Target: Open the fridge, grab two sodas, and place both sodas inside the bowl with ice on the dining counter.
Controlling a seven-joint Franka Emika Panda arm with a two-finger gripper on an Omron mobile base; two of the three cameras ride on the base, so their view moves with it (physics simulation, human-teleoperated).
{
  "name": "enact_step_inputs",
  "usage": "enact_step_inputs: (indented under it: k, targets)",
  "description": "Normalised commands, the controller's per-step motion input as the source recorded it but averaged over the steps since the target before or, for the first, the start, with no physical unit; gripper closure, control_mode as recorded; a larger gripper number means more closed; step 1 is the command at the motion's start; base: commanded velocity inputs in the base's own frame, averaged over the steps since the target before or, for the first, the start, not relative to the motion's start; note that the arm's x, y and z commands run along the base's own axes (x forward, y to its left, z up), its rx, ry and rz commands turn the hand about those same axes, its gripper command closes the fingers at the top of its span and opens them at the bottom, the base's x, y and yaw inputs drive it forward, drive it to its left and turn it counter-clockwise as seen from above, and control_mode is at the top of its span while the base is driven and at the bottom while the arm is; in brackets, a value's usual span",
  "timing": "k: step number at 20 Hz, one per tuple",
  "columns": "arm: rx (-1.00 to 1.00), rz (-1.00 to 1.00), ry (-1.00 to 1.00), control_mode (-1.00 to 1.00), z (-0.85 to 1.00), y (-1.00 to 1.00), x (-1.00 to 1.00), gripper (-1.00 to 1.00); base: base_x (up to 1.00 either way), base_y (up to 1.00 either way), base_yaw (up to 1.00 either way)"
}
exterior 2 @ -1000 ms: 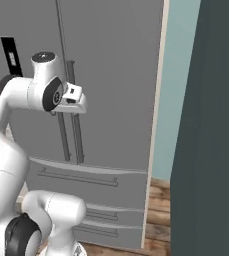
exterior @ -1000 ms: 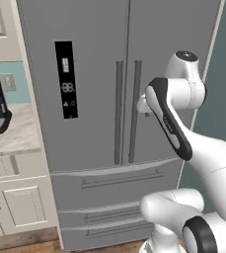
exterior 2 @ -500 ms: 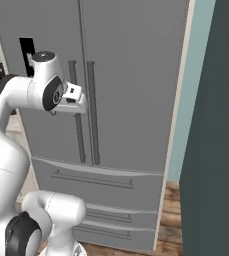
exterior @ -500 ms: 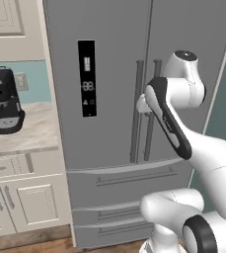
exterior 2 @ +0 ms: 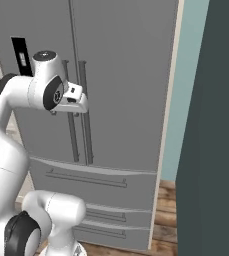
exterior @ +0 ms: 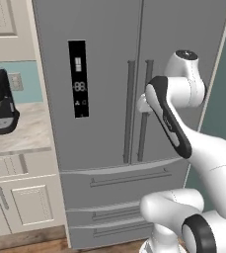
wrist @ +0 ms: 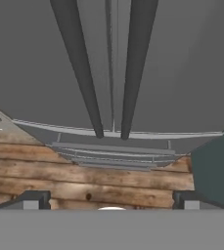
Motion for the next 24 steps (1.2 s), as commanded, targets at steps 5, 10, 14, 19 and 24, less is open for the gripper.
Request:
enact_step_inputs:
  k: [5, 10, 14, 19, 24]
  targets:
    - [-0.01, 0.0, 0.0, -1.0, -0.03, 0.03, 0.0, -1.0, 0.0, 0.08, 0.0]
    - [-0.01, 0.0, -0.13, -1.0, -0.19, 0.05, 0.02, -1.0, 0.0, 0.0, 0.0]
    - [0.01, 0.0, -0.29, -1.0, -0.01, -0.03, 0.05, -1.0, 0.0, 0.0, 0.0]
    - [0.0, -0.04, -0.21, -1.0, 0.2, -0.02, 0.02, -1.0, 0.0, 0.0, 0.0]
    - [-0.02, -0.18, -0.03, -1.0, 0.18, -0.22, 0.21, -1.0, 0.0, 0.0, 0.0]
